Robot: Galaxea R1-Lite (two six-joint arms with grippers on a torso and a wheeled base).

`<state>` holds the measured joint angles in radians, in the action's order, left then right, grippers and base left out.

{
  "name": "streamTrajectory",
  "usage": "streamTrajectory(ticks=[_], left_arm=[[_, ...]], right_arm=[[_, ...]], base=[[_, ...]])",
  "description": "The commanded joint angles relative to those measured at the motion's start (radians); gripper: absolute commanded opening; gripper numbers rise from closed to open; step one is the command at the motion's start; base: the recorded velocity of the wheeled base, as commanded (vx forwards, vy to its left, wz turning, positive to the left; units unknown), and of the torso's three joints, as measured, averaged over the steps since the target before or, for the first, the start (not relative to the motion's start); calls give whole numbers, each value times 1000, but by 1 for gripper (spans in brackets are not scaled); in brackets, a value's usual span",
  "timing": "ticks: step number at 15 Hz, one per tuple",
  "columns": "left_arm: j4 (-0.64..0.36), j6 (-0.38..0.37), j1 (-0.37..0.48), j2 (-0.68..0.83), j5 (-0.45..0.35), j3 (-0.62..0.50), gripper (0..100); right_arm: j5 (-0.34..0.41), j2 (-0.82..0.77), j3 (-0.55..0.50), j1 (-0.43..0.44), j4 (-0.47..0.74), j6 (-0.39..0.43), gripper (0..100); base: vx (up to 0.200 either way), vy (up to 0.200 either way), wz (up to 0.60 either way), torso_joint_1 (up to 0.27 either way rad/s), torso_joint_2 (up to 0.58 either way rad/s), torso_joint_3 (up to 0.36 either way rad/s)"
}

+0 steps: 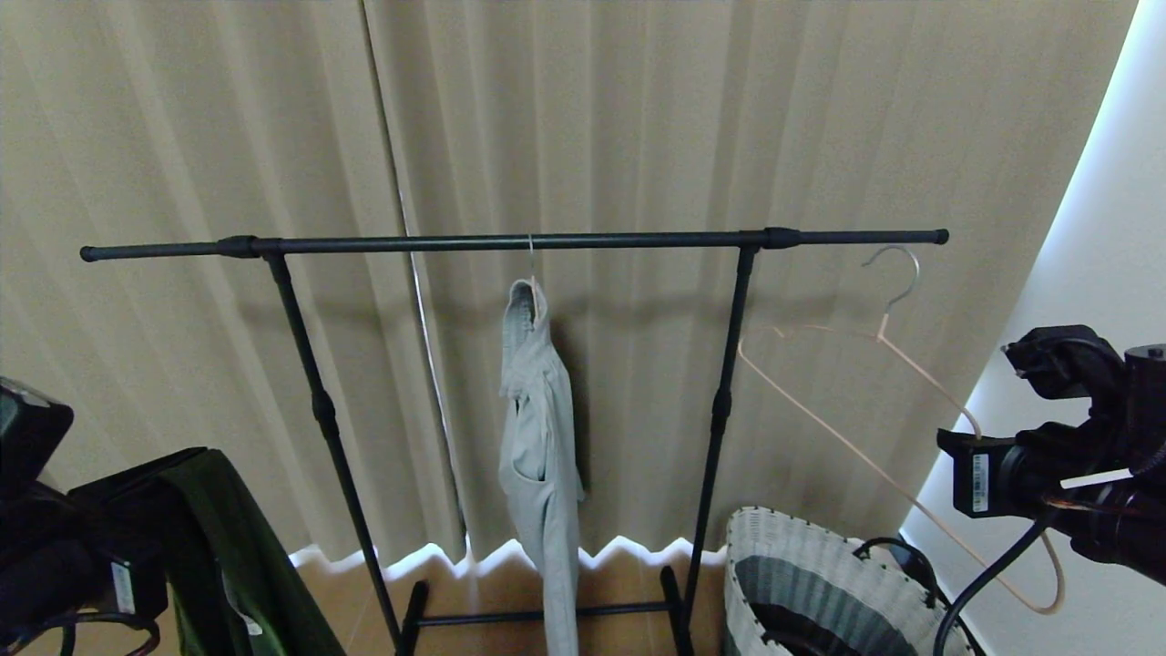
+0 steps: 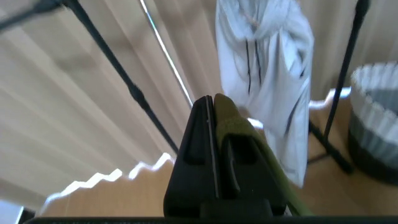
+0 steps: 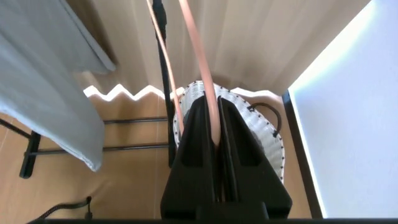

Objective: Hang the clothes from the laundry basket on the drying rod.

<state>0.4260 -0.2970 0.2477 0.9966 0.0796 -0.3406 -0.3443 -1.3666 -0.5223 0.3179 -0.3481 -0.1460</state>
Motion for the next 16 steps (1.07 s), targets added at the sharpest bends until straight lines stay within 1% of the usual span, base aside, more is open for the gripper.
streamTrajectory(ticks=[1, 3, 5, 6, 7, 8, 9, 10, 11, 12, 13, 14, 15, 16], left_arm=[[0, 1, 4, 50, 5, -12, 0], [-4, 1, 4, 97, 37, -40, 0], [-4, 2, 13, 148, 86, -66, 0], [-4, 4, 24, 163, 97, -80, 0], [-4, 12, 51, 208, 126, -124, 0], [-4, 15, 64, 224, 129, -139, 0], [-4, 24, 94, 260, 129, -169, 0], [-4, 58, 128, 306, 137, -221, 0], [-4, 65, 134, 313, 141, -230, 0], [-6, 122, 171, 379, 206, -304, 0], [-6, 134, 179, 401, 232, -324, 0], [-4, 159, 185, 438, 276, -365, 0], [-4, 188, 185, 485, 325, -425, 0], [-4, 208, 183, 513, 356, -463, 0]], right_arm=[[27, 44, 10, 4, -2, -1, 0], [71, 64, 7, 24, -3, -1, 0], [93, 70, -4, 50, -9, -3, 0], [100, 70, -5, 63, -20, -3, 0], [128, 63, -5, 122, -78, -6, 0], [140, 57, -4, 150, -106, -7, 0], [163, 32, 1, 194, -172, -12, 0], [174, -3, 12, 239, -249, -11, 0], [176, -9, 13, 247, -259, -9, 0], [195, -57, 15, 319, -312, -11, 0], [199, -69, 13, 343, -321, -14, 0], [200, -80, 12, 375, -322, -20, 0], [202, -85, 10, 428, -324, -24, 0], [203, -85, 12, 461, -324, -32, 0]], base=[[0, 0, 0, 0, 0, 0], [0, 0, 0, 0, 0, 0], [0, 0, 0, 0, 0, 0], [0, 0, 0, 0, 0, 0], [0, 0, 0, 0, 0, 0], [0, 0, 0, 0, 0, 0], [0, 0, 0, 0, 0, 0], [0, 0, 0, 0, 0, 0], [0, 0, 0, 0, 0, 0], [0, 0, 0, 0, 0, 0], [0, 0, 0, 0, 0, 0], [0, 0, 0, 0, 0, 0], [0, 0, 0, 0, 0, 0], [0, 0, 0, 0, 0, 0]])
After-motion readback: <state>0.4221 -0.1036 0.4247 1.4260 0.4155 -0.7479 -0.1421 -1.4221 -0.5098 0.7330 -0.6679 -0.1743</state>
